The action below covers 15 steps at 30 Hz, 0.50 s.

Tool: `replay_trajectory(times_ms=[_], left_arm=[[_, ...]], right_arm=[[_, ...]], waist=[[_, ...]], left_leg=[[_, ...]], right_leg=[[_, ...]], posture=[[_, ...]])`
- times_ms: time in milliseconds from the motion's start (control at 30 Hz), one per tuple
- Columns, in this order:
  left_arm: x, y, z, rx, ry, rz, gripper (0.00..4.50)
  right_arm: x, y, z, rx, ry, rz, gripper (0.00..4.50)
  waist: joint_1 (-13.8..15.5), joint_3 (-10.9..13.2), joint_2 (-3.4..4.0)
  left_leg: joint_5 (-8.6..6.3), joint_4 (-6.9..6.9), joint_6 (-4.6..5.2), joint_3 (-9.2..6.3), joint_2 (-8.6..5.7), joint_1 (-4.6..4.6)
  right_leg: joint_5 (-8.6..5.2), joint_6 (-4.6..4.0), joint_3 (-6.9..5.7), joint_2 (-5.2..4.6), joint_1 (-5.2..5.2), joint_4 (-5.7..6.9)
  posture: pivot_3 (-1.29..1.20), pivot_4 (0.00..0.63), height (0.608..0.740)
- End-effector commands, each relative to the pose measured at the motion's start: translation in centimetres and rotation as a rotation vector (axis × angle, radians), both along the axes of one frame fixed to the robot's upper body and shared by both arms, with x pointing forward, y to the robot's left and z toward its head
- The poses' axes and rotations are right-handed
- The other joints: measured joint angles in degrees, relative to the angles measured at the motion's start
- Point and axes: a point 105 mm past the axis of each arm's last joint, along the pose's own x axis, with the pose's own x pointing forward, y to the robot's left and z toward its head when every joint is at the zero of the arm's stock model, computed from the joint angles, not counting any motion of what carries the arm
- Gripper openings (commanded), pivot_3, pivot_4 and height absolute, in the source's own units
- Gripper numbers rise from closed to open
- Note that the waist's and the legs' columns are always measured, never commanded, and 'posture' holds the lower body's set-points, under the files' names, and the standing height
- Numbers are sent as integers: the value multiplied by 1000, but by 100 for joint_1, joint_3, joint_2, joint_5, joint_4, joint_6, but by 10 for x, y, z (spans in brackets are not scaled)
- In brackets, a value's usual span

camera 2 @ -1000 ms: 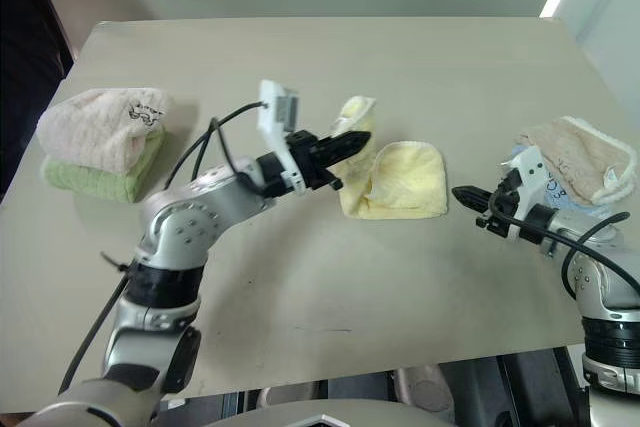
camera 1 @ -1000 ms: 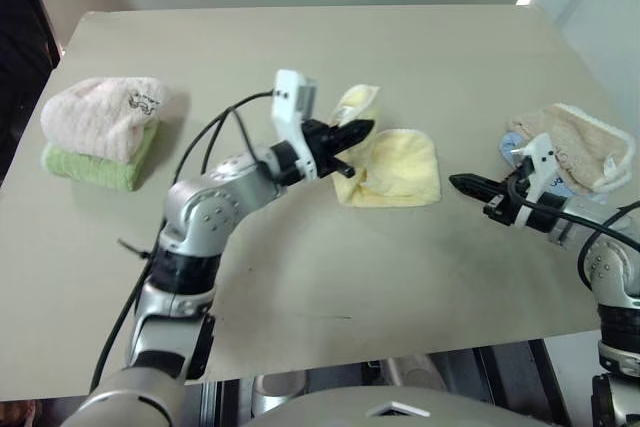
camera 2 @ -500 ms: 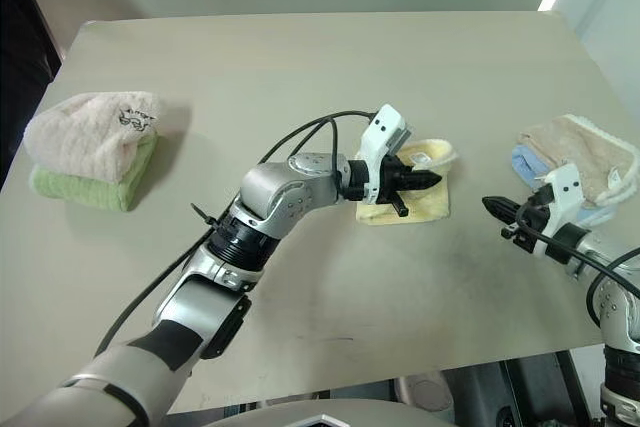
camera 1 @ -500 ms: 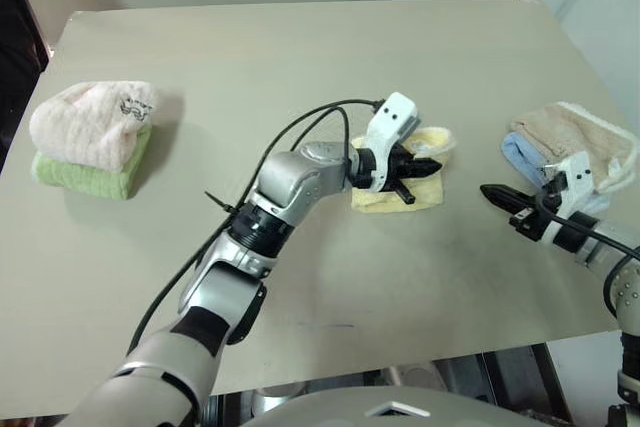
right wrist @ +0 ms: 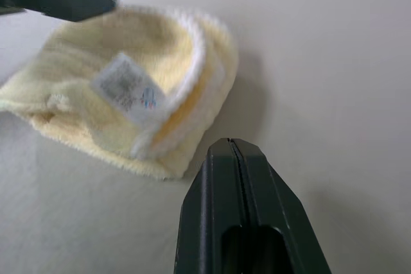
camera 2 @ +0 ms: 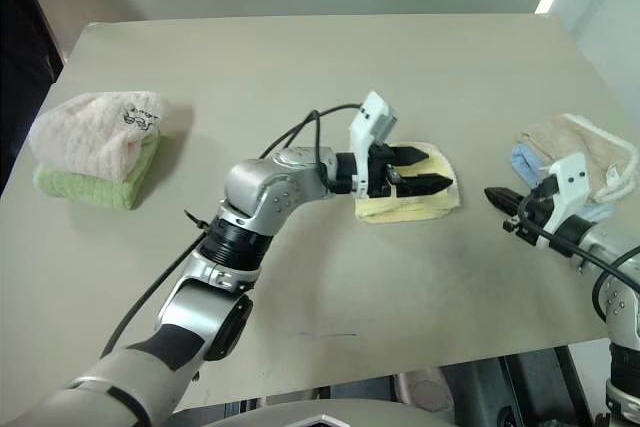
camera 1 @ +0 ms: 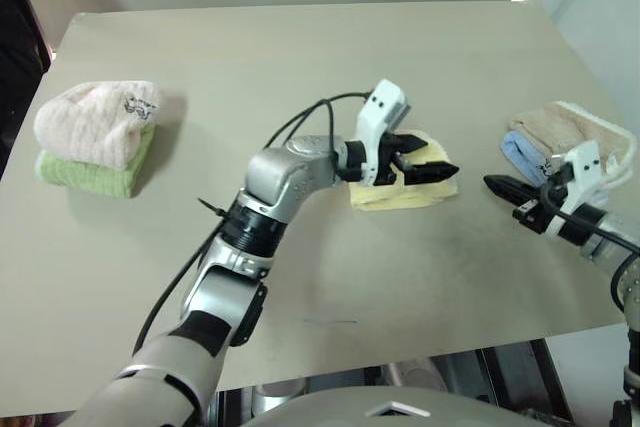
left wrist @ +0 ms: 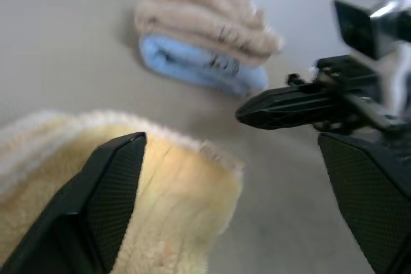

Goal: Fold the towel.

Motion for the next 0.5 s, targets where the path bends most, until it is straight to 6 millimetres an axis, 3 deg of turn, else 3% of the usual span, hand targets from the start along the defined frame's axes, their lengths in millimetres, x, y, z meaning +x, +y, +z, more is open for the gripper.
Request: replay_trajectory(times_ms=[33, 133, 233, 367, 500], left_arm=[[13, 20, 26, -50, -105, 83, 4471], [36, 49, 26, 8, -209, 214, 4107], [42, 60, 24, 38, -271, 233, 3213], [38, 56, 13, 60, -283, 205, 1865], [28, 43, -8, 63, -229, 150, 329]], right_arm=[[5, 4, 20, -26, -72, 33, 0], [18, 20, 40, -25, -142, 80, 0], [30, 37, 47, -26, -170, 127, 0], [44, 60, 46, -15, -168, 183, 0], [53, 73, 25, -12, -117, 200, 0]], waist=[[-4, -1, 1], [-22, -1, 3], [-36, -1, 4], [-6, -2, 6], [16, -5, 9]], left_leg=[[1, 0, 1, 1, 2, 7], [3, -2, 4, -1, 7, 20], [4, -6, 4, -1, 7, 29], [4, -12, 5, -16, 15, 25], [0, -18, 12, -27, 21, 19]], right_leg=[[3, -5, 0, 2, 4, 1], [12, -19, 5, 3, 6, 3], [19, -21, 9, 4, 2, 1], [18, -24, 14, 2, -3, 1], [14, -17, 30, -13, -6, 2]], posture=[[0, 150, 740], [0, 150, 740], [0, 150, 740], [0, 150, 740], [0, 150, 740]])
